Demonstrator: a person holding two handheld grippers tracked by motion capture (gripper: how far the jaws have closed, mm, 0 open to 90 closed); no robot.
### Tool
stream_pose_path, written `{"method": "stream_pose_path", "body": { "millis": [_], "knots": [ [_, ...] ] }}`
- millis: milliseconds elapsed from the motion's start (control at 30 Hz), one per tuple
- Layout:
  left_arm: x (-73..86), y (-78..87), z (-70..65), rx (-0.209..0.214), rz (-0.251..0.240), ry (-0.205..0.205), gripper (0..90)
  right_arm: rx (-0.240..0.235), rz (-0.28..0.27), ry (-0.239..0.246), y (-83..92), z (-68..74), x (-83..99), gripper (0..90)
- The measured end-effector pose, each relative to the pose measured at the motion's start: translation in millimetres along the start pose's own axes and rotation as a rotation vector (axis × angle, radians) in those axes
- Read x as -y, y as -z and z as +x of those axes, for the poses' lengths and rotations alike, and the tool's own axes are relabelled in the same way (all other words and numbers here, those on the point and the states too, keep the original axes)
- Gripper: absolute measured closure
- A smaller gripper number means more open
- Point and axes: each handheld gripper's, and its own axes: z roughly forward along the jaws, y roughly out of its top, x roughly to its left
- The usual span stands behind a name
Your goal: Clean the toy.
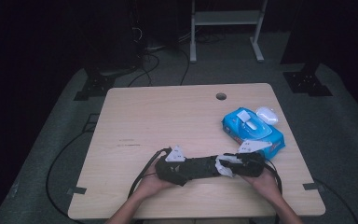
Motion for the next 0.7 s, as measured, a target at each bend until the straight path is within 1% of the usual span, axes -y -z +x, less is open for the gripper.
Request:
{"method": "stream_pose_path", "body": {
  "millis": [33,67,100,133,167,200,233,267,300,333,400,500,533,567,600,633,667,700],
  "knots": [
    [0.0,0.0,0.0,0.0,0.0,0.0,26.7,0.0,0.0,0.0,0.0,0.0,0.0,61.7],
    [0.5,0.3,-1.9,-0.01,-0.005,-0.009,26.7,-0.041,0.011,-0.038,-1.6,-7.8,-1.5,56.7],
    [0.5,0.3,-1.9,-0.01,-0.005,-0.009,26.7,-0.041,0.011,-0.038,-1.6,-7.8,-1.5,56.7],
    [0.8,0.5,-2.2,-0.013,-0.008,-0.017,26.7,-0.057,0.016,-0.054,-2.5,-10.7,-1.8,54.5],
    [0.9,0.9,-2.8,-0.016,-0.007,-0.026,26.7,-0.105,0.022,-0.092,-5.0,-16.1,-2.0,51.5],
    [1.0,0.9,-4.0,-0.024,-0.011,-0.032,26.7,-0.124,0.023,-0.107,-6.4,-17.6,-1.9,50.3],
    [1.0,1.0,-4.8,-0.029,-0.012,-0.041,26.7,-0.124,0.023,-0.107,-6.4,-17.6,-1.9,50.3],
    [0.9,1.4,-6.9,-0.038,-0.012,-0.065,26.7,-0.185,0.034,-0.135,-11.3,-21.6,-1.2,47.2],
    [0.9,1.4,-6.9,-0.038,-0.012,-0.065,26.7,-0.209,0.034,-0.152,-13.9,-23.1,-0.9,46.0],
    [1.2,1.8,-8.1,-0.046,-0.014,-0.08,26.7,-0.233,0.034,-0.165,-16.8,-24.2,-0.5,45.0],
    [1.9,2.1,-8.7,-0.052,-0.019,-0.088,26.7,-0.266,0.037,-0.183,-22.5,-25.9,-0.4,42.6],
    [2.1,2.5,-9.3,-0.057,-0.021,-0.097,26.7,-0.28,0.046,-0.179,-26.1,-24.9,-1.5,41.1],
    [2.3,2.8,-10.7,-0.063,-0.022,-0.11,26.7,-0.296,0.062,-0.184,-29.1,-24.3,-2.6,39.8],
    [2.3,2.8,-10.7,-0.063,-0.022,-0.11,26.7,-0.296,0.062,-0.184,-29.1,-24.3,-2.6,39.8],
    [2.4,2.8,-11.4,-0.067,-0.025,-0.119,26.7,-0.332,0.088,-0.202,-34.2,-25.4,-2.8,38.6],
    [2.5,2.9,-11.4,-0.068,-0.025,-0.119,26.7,-0.345,0.095,-0.209,-36.4,-25.4,-2.7,38.1],
    [2.5,2.9,-11.4,-0.068,-0.025,-0.119,26.6,-0.354,0.098,-0.214,-38.2,-25.2,-2.8,38.0],
    [2.7,3.4,-11.4,-0.074,-0.026,-0.126,26.6,-0.353,0.097,-0.207,-38.9,-25.0,-3.4,38.3]
  ]
}}
